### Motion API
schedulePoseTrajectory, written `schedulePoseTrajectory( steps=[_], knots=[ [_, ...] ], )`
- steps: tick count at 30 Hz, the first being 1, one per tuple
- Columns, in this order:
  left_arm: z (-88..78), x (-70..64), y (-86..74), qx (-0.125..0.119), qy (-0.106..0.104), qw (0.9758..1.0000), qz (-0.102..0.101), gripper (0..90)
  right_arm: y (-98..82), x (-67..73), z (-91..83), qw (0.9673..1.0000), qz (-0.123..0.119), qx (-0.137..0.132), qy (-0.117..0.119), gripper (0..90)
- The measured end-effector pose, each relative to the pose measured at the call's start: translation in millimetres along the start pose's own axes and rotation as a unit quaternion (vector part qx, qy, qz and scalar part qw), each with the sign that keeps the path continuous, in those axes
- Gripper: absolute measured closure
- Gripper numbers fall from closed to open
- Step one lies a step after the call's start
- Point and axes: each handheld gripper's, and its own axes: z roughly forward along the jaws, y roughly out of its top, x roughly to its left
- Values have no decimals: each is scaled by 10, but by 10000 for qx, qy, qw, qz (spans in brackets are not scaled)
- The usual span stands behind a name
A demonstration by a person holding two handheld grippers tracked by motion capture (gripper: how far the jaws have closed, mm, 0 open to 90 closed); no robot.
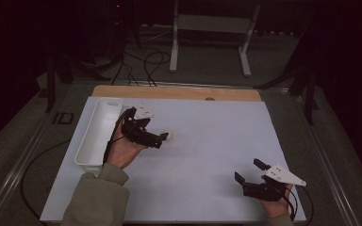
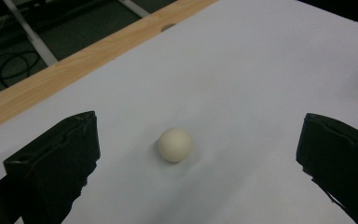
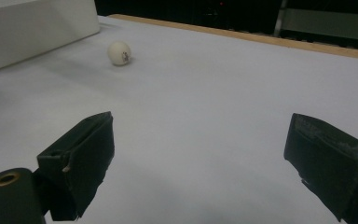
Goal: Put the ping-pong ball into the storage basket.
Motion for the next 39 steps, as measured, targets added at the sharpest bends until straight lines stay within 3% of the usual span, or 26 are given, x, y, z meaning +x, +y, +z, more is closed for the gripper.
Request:
schedulePoseTrajectory(
  steps=[22,39],
  knots=[
    [425,43,-36,544,-118,9982,-208,0,0,2,5,10000,17,7,30,77],
    [625,103,-61,742,-112,9963,-428,7,1,-2,11,10000,41,8,45,77]
  ],
)
